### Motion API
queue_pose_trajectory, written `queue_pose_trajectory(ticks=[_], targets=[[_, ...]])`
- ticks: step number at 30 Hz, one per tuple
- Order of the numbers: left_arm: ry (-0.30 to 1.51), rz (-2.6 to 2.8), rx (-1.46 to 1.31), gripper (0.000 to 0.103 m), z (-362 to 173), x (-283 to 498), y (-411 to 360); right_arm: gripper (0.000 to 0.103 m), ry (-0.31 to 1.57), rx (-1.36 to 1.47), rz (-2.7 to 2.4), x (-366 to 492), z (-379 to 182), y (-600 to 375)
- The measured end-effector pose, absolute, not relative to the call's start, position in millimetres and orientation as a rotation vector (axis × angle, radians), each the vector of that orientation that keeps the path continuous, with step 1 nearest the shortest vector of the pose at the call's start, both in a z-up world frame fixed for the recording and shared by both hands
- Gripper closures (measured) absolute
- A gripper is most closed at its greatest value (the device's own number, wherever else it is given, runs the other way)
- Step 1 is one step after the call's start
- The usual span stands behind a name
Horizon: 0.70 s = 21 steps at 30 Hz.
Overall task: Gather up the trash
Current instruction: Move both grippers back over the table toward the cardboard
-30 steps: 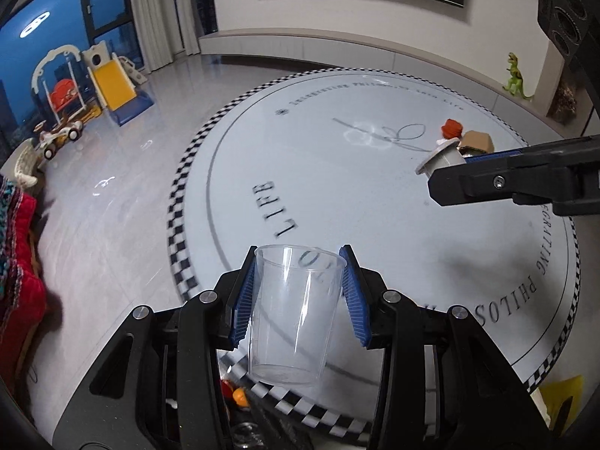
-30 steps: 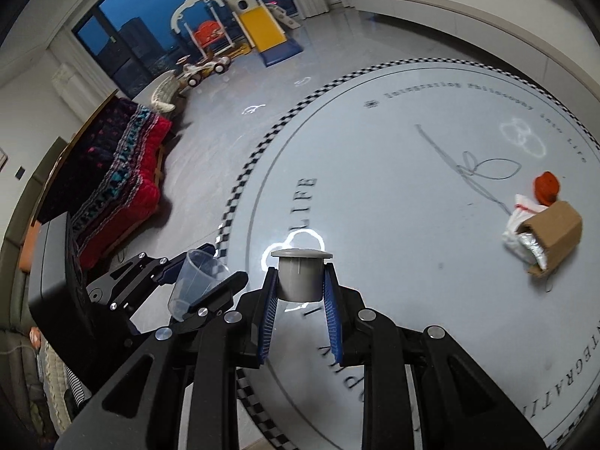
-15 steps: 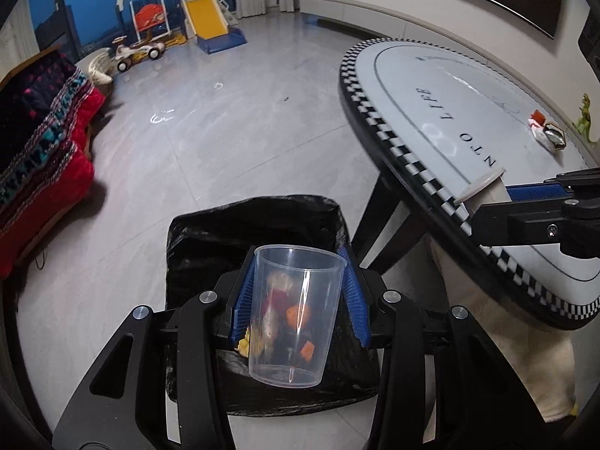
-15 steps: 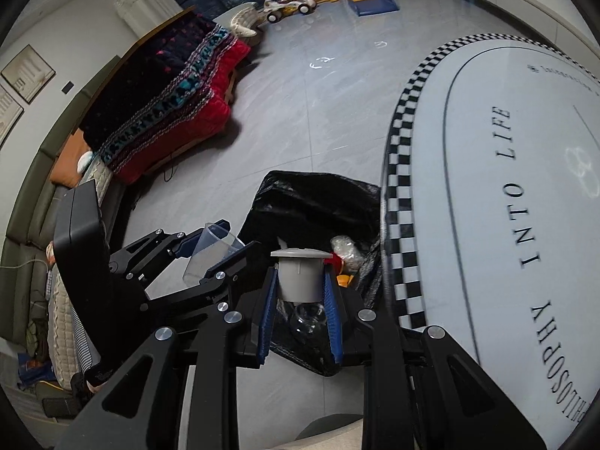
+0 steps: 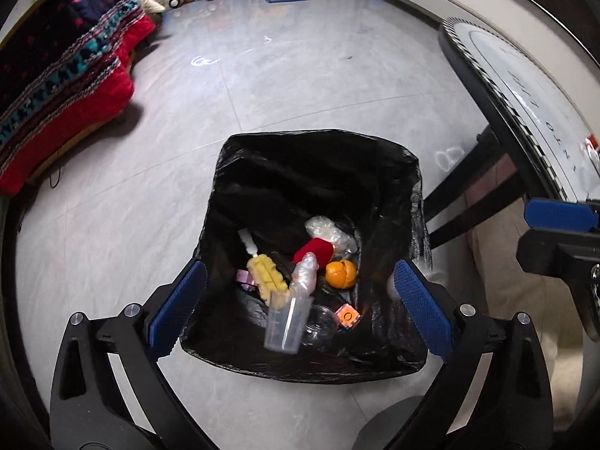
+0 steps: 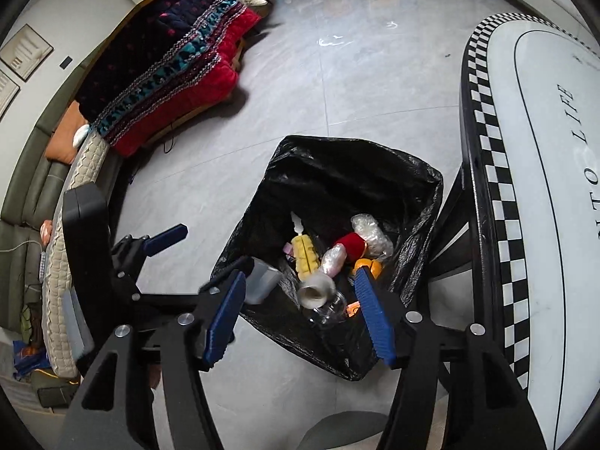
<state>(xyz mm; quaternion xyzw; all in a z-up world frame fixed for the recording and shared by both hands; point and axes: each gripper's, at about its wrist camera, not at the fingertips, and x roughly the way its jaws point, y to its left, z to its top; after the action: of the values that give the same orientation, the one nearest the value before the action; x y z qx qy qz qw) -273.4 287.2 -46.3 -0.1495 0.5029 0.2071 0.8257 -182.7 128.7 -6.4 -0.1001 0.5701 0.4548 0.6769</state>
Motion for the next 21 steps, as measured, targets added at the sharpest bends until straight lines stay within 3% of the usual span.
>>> queue_pose_trajectory(ticks=[9,21], targets=[[1.055,0.444,-0.341,0.006,-40.8,-278.7,293.1,0.041,1.252,-0.192,1.034,-179.8,2.8,112.9],[1.021,0.318,-0.247,0.006,-3.8,-247.3,236.7,0.041,1.218,-0.130,0.967,-145.8,19.7,55.9]])
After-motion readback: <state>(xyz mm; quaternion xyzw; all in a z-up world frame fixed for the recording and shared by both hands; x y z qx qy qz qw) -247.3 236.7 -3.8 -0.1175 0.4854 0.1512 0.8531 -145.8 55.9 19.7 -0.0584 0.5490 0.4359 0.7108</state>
